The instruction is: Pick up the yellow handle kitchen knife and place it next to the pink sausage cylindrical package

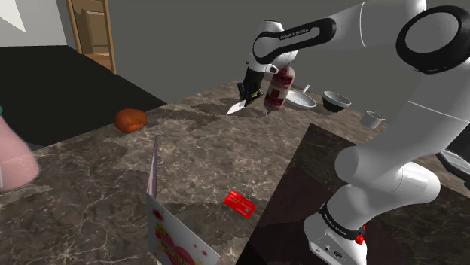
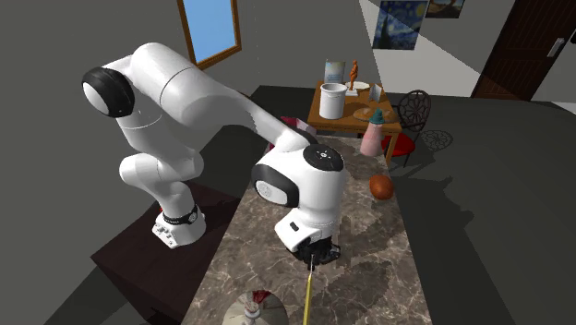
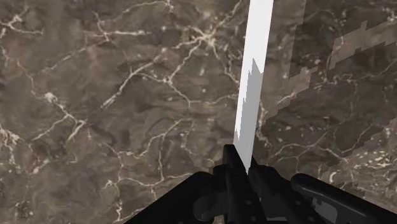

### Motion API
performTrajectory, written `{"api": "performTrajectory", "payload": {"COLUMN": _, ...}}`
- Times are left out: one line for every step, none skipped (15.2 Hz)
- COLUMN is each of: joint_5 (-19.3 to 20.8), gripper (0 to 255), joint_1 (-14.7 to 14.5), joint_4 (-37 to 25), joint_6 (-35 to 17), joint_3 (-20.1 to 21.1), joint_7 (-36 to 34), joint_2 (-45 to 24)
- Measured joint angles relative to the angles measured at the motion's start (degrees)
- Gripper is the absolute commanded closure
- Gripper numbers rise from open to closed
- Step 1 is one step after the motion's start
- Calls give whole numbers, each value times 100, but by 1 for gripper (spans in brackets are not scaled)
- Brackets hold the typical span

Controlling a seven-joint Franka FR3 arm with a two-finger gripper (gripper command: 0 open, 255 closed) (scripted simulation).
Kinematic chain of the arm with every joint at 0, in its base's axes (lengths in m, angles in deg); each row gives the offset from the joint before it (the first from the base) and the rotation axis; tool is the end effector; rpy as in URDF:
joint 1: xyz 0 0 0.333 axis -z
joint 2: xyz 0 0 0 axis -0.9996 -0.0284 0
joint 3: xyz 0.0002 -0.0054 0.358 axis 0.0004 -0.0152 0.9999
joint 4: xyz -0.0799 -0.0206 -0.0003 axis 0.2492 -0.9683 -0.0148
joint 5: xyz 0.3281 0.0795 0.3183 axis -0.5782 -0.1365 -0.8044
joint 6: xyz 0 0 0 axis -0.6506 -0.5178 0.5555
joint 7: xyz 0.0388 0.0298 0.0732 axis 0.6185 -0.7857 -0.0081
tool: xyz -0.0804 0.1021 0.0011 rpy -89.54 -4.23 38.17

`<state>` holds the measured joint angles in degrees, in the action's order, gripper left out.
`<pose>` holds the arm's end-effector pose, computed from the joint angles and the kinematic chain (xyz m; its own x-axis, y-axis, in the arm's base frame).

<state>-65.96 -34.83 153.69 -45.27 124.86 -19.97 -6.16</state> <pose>0.6255 -0.0764 0.3810 0.2486 -0.9684 -0.0225 -0.9686 -0.2487 0.0021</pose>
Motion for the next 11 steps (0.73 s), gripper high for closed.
{"api": "performTrajectory", "payload": {"joint_5": 24, "gripper": 255, "joint_1": 0, "joint_4": 48, "joint_6": -63, "joint_3": -8, "joint_7": -6, "joint_2": -24}}
{"api": "performTrajectory", "payload": {"joint_5": 69, "gripper": 255, "joint_1": -5, "joint_4": 95, "joint_6": -142, "joint_3": -21, "joint_7": -27, "joint_2": -72}}
{"api": "performTrajectory", "payload": {"joint_5": 125, "gripper": 255, "joint_1": -26, "joint_4": 119, "joint_6": -206, "joint_3": -29, "joint_7": -72, "joint_2": -132}}
{"api": "performTrajectory", "payload": {"joint_5": 187, "gripper": 255, "joint_1": -44, "joint_4": 139, "joint_6": -272, "joint_3": -44, "joint_7": -111, "joint_2": -201}}
{"api": "performTrajectory", "payload": {"joint_5": 235, "gripper": 255, "joint_1": -57, "joint_4": 171, "joint_6": -337, "joint_3": -57, "joint_7": -141, "joint_2": -251}}
{"api": "performTrajectory", "payload": {"joint_5": 282, "gripper": 255, "joint_1": -74, "joint_4": 207, "joint_6": -404, "joint_3": -68, "joint_7": -177, "joint_2": -299}}
{"api": "performTrajectory", "payload": {"joint_5": 337, "gripper": 255, "joint_1": -94, "joint_4": 224, "joint_6": -460, "joint_3": -83, "joint_7": -216, "joint_2": -357}}
{"api": "performTrajectory", "payload": {"joint_5": 404, "gripper": 255, "joint_1": -109, "joint_4": 245, "joint_6": -528, "joint_3": -109, "joint_7": -246, "joint_2": -428}}
{"api": "performTrajectory", "payload": {"joint_5": 446, "gripper": 255, "joint_1": -123, "joint_4": 285, "joint_6": -595, "joint_3": -123, "joint_7": -278, "joint_2": -469}}
{"api": "performTrajectory", "payload": {"joint_5": 505, "gripper": 255, "joint_1": -150, "joint_4": 317, "joint_6": -667, "joint_3": -140, "joint_7": -328, "joint_2": -527}}
{"api": "performTrajectory", "payload": {"joint_5": 526, "gripper": 255, "joint_1": -152, "joint_4": 348, "joint_6": -710, "joint_3": -150, "joint_7": -336, "joint_2": -546}}
